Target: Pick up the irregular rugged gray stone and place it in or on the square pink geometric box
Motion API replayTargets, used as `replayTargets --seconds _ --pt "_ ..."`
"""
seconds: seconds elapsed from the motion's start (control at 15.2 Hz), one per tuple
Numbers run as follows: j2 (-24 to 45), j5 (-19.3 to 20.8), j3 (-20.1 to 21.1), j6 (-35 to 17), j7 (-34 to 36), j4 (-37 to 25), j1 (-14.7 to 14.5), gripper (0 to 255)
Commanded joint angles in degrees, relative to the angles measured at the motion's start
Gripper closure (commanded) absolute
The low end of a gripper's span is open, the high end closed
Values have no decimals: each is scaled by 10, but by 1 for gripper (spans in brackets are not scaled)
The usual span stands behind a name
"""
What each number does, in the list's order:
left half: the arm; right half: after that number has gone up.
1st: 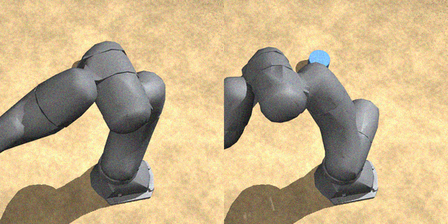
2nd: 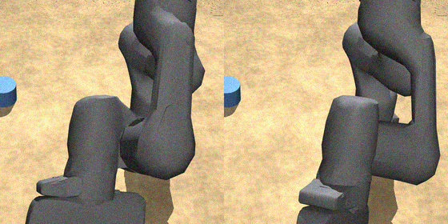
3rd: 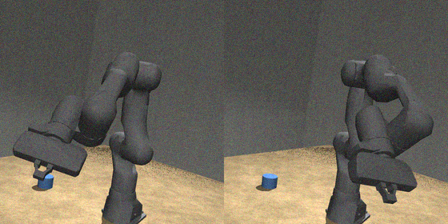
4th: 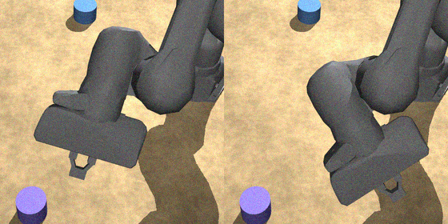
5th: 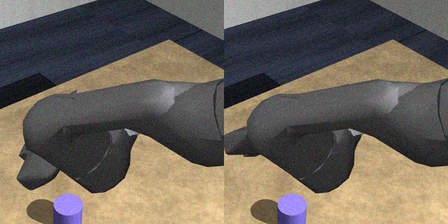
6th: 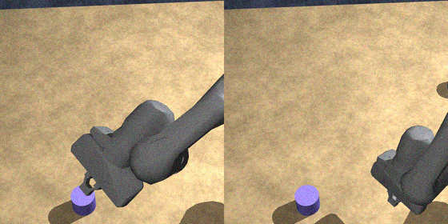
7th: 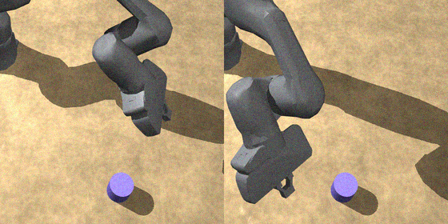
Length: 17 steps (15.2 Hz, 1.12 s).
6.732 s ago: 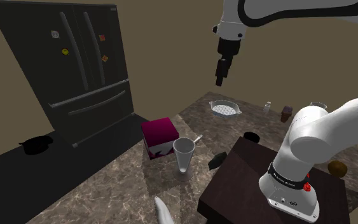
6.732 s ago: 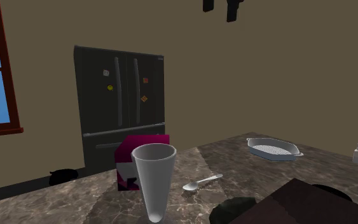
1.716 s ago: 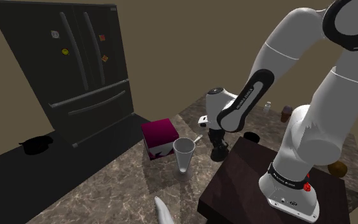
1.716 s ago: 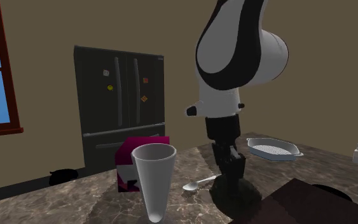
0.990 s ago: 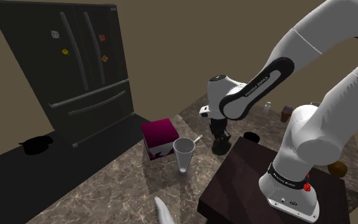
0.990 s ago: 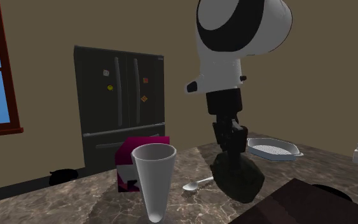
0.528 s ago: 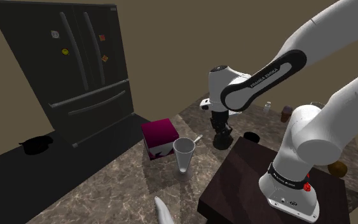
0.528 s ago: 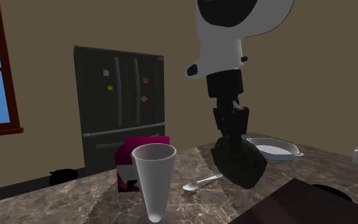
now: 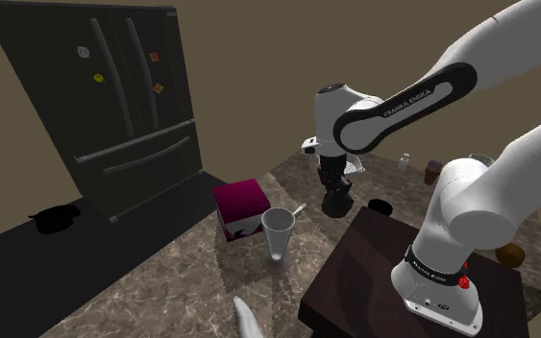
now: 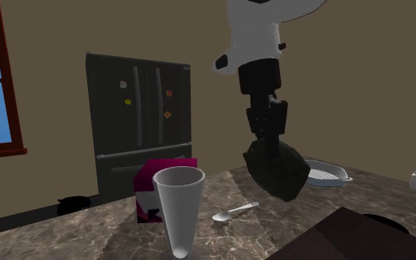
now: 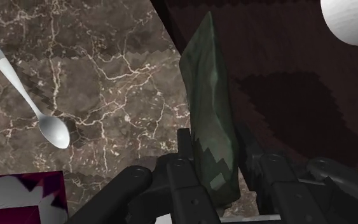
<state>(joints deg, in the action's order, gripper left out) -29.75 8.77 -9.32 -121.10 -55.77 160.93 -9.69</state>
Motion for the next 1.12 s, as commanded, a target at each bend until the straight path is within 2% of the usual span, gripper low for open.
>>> replayTargets --seconds 0.0,0.46,1.06 --pt "37 -8 2 -3 2 -34 -8 255" --pt "200 -41 4 -6 -2 -193 -31 255" --pt "387 -76 11 44 -12 -428 -40 255"
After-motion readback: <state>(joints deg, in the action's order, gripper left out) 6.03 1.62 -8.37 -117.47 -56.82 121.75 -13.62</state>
